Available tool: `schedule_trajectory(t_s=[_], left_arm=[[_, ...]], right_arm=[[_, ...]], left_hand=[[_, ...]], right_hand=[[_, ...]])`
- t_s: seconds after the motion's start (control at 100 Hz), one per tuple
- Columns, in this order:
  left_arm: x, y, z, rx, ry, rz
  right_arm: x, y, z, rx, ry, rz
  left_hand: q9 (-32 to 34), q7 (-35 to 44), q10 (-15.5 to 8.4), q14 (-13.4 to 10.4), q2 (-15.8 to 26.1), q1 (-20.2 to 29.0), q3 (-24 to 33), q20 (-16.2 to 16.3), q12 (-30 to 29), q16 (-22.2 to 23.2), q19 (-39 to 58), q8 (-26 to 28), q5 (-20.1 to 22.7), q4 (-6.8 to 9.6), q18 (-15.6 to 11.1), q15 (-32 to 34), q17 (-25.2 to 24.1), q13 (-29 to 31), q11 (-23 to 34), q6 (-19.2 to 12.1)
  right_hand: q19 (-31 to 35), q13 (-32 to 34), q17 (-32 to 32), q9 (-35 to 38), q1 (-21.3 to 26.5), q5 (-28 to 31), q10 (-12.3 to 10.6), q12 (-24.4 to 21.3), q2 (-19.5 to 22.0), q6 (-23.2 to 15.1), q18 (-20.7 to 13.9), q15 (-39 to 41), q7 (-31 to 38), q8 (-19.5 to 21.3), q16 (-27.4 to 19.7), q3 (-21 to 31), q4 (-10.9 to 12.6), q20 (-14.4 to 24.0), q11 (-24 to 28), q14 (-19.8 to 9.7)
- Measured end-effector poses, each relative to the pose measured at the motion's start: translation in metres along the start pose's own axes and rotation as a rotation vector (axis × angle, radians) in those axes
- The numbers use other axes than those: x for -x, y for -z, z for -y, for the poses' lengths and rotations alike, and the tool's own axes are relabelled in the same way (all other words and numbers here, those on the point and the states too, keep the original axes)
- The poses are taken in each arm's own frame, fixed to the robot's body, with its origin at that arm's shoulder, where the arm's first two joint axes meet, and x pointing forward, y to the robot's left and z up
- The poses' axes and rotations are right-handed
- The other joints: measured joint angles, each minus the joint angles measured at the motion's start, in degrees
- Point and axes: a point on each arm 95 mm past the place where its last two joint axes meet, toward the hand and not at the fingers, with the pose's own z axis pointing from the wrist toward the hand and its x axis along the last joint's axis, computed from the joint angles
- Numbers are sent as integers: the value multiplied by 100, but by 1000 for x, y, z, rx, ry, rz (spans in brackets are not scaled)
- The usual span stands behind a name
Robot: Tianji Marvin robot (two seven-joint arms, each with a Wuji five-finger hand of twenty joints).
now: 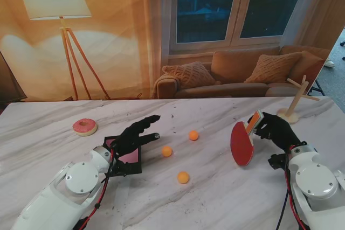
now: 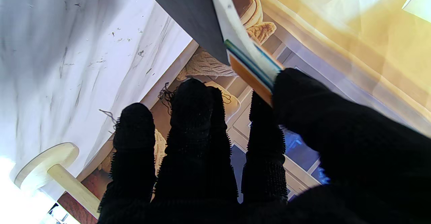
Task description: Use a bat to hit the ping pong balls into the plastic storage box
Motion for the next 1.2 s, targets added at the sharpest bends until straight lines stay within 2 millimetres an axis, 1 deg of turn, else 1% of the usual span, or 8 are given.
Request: schedule_trajectory(t_s=[0.03,0.16,0.19,0.41,0.56,0.89,1.05,1.2], left_arm=[[0,0,0,0,0,0],[0,0,0,0,0,0],[0,0,0,1,0,0],[0,0,0,1,0,1],[0,0,0,1,0,1],[0,0,0,3,1,7],[1,0,0,3,2,8],[1,0,0,2,3,9]], right_arm=[[0,0,0,1,-1,0],[0,0,0,7,-10,0],[0,0,1,8,-14,1],[-1,-1,3,7,-20,7],[-1,-2,7,-11,9,29],[2,-9,12,-68,247,4],[3,-12,12,-84,343,-17],[5,-15,14,-98,388,-27]], left_hand=[[0,0,0,0,0,0,0,0,0,0,0,0,0,0,0,0,0,0,0,0],[0,0,0,0,0,2,-72,0,0,0,0,0,0,0,0,0,0,0,0,0],[0,0,0,0,0,20,-74,0,0,0,0,0,0,0,0,0,0,0,0,0],[0,0,0,1,0,20,-75,0,0,0,0,0,0,0,0,0,0,0,0,0],[0,0,0,1,0,20,-75,0,0,0,0,0,0,0,0,0,0,0,0,0],[0,0,0,3,56,20,-78,0,0,0,0,0,1,0,0,0,0,0,0,0],[0,0,0,4,56,20,-79,0,0,0,0,0,2,0,4,0,0,0,0,0],[0,0,0,4,86,21,-143,0,0,0,0,0,2,0,8,0,0,0,0,0]], right_hand=[[-8,0,0,-105,-21,-94,-8,-10,0,-5,0,-37,-98,-12,47,21,117,3,-11,-6],[-60,-4,-57,-123,-134,-396,-12,-26,-7,-96,0,-68,-417,-70,121,47,119,11,-28,-14],[-63,-72,-60,-214,-174,-453,-15,-26,-8,-150,0,-68,-381,-68,129,47,232,12,8,-14],[-86,-242,-72,-346,-172,-423,-11,-43,-10,-161,0,-78,-381,-54,199,47,237,17,-64,-60],[-121,-242,-74,-342,-172,-124,11,-31,-10,-144,0,-78,-164,61,210,47,237,66,2,-60],[-135,-242,-75,-337,-543,-196,58,109,-25,-159,3,-57,-460,50,273,-80,255,118,151,-55],[-132,-115,-73,200,-871,-451,-4,126,-22,-298,154,-45,-746,-94,282,-350,244,146,152,202],[-109,383,131,1101,-932,-452,-12,-91,-21,-306,328,-368,-760,-77,118,-378,247,146,-292,565]])
